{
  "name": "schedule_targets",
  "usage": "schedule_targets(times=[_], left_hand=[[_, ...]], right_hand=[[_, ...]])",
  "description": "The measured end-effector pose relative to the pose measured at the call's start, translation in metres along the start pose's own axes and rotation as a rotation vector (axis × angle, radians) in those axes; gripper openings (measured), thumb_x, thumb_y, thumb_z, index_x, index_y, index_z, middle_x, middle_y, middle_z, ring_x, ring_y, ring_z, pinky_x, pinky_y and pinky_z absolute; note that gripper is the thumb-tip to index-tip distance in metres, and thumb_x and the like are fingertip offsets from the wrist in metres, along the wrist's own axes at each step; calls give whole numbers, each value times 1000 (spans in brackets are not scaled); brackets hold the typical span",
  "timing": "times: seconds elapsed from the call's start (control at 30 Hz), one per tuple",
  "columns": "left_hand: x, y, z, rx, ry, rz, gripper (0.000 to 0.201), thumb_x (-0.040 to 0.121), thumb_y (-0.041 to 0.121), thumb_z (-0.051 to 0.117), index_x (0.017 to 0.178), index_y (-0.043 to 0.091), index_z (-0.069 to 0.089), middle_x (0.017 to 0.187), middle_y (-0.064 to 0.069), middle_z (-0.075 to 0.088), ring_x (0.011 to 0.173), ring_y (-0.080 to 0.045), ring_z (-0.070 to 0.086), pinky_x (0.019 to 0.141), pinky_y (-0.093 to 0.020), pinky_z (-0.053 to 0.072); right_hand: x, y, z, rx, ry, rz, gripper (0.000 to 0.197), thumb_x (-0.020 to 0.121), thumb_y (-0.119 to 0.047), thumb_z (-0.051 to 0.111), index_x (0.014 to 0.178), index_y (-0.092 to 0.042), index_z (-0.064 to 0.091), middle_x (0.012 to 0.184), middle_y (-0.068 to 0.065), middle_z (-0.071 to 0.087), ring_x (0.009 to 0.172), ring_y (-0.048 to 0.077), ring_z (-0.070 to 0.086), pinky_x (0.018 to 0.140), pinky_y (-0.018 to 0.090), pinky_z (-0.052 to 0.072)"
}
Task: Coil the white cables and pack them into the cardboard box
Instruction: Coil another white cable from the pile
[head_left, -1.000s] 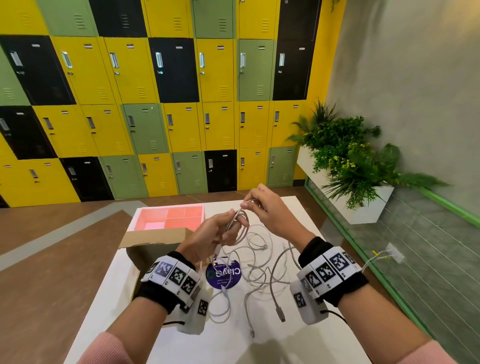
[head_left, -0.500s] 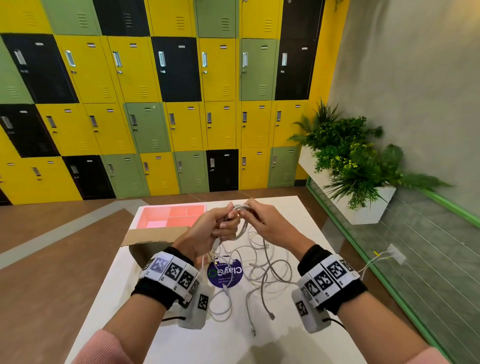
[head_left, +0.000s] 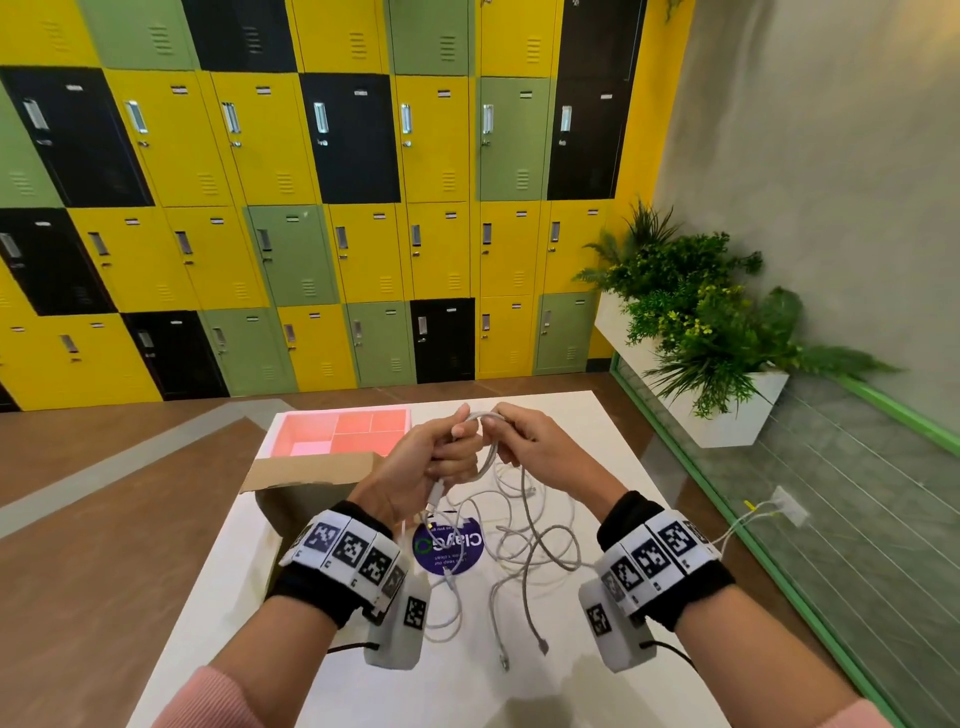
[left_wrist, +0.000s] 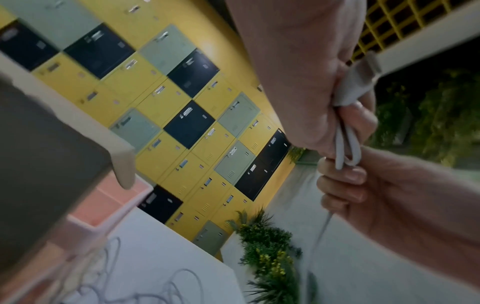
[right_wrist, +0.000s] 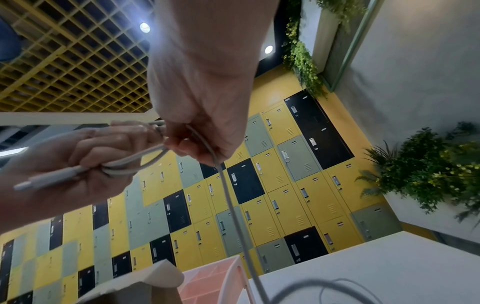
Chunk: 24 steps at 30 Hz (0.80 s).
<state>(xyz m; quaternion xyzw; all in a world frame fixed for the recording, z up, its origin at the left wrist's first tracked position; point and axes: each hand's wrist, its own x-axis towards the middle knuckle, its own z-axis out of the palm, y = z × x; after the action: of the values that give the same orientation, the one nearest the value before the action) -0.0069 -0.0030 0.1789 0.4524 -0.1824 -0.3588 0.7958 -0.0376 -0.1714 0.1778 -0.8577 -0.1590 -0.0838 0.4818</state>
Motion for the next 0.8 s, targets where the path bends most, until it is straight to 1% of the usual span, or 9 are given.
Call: schedule_targets(times=[0.13, 0.23, 0.33, 0.37, 0.43, 0.53, 0.63, 0.73, 0.8], left_hand=[[0, 7, 10, -34, -38, 60, 35, 98, 33, 37, 70, 16, 49, 45, 11, 26, 33, 0, 21, 38, -17, 21], [1, 9, 12, -7, -36, 130, 42, 101, 33, 32, 83, 10, 63, 44, 12, 25, 33, 1, 20, 38, -16, 20], [0, 10, 10, -64, -29, 170, 51, 102, 34, 28, 102, 6, 70, 47, 10, 17, 35, -3, 12, 39, -16, 18], [0, 12, 11, -64, -36, 185, 51, 102, 34, 27, 110, 4, 68, 49, 9, 14, 37, -5, 10, 39, -16, 18], [1, 14, 11, -21, -41, 226, 52, 103, 36, 25, 124, 2, 59, 51, 7, 14, 38, -6, 11, 41, -15, 23], [5, 17, 9, 84, 15, 284, 52, 103, 36, 25, 135, 3, 48, 51, 7, 25, 40, -3, 26, 48, -14, 36], [5, 16, 8, 213, 67, 304, 40, 98, 32, 35, 127, 12, 52, 59, 5, 48, 52, -6, 47, 60, -17, 44], [7, 9, 5, 343, 126, 320, 31, 101, 22, 32, 119, 10, 54, 74, 0, 67, 74, -12, 67, 74, -23, 46], [9, 5, 3, 389, 170, 323, 30, 103, 20, 32, 123, 10, 51, 92, -4, 73, 94, -15, 69, 88, -26, 46]], right_hand=[[-3, -4, -6, 199, 5, 9, 21, 102, -23, 40, 94, -11, 55, 69, -1, 46, 65, 8, 42, 59, 19, 37], [-1, -4, -7, 187, 37, 10, 25, 102, -22, 39, 103, -1, 53, 75, -2, 48, 68, 6, 43, 63, 16, 38], [2, 2, -4, 162, 95, 23, 17, 102, -17, 37, 94, -12, 51, 75, -2, 50, 66, 8, 45, 65, 16, 39], [3, 6, -1, 144, 121, 39, 18, 103, -16, 36, 91, -14, 50, 74, -1, 50, 66, 9, 46, 65, 17, 40], [2, 15, 5, 84, 124, 119, 19, 103, -14, 34, 93, -11, 50, 72, 0, 51, 63, 11, 47, 63, 20, 41], [-4, 27, 18, -72, -55, 266, 15, 102, -10, 32, 100, -9, 47, 71, 1, 50, 62, 15, 47, 59, 24, 40], [-10, 37, 27, -352, -227, 273, 21, 97, -1, 35, 111, -7, 49, 83, 1, 52, 70, 19, 48, 67, 29, 38], [-12, 34, 28, -493, -324, 216, 21, 96, -2, 38, 110, -10, 52, 101, 11, 62, 88, 28, 56, 77, 35, 44], [-13, 24, 27, -533, -380, 167, 21, 98, -8, 37, 107, -10, 55, 106, 12, 64, 95, 28, 59, 81, 37, 46]])
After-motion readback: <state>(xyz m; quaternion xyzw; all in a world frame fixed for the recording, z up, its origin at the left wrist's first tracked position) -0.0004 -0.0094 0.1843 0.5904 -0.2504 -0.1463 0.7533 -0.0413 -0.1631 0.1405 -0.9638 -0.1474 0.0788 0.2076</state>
